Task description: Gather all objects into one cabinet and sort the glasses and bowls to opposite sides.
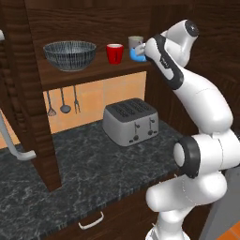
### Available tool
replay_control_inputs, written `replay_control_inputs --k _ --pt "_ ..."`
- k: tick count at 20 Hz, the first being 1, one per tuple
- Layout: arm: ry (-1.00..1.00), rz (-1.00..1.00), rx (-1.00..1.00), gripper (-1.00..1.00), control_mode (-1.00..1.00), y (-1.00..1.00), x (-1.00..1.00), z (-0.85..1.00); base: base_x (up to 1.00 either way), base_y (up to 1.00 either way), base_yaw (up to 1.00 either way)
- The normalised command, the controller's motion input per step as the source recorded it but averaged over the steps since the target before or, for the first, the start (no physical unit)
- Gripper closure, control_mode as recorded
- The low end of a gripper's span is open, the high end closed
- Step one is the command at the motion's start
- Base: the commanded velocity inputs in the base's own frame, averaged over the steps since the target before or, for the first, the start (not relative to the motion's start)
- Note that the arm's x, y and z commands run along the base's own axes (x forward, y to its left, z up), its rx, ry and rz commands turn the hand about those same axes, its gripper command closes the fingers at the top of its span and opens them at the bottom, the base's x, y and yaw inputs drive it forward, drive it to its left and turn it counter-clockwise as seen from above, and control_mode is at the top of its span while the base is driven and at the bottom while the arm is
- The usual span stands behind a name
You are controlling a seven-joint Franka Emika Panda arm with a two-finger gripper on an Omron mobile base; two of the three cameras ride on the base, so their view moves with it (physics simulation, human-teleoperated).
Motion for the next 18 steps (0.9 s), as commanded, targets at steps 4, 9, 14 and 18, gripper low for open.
replay_control_inputs --k 4,9,14,18 --pt "0.00 0.00 0.00 1.00 -1.00 0.11 0.23 0.00 0.00 0.00 0.00" --pt "0.00 0.00 0.00 1.00 -1.00 0.00 0.36 -0.03 0.00 0.00 0.00" --pt "0.00 0.00 0.00 1.00 -1.00 0.00 0.29 -0.17 0.00 0.00 0.00" --pt "0.00 0.00 0.00 1.00 -1.00 0.00 0.25 -0.01 0.00 0.00 0.00"
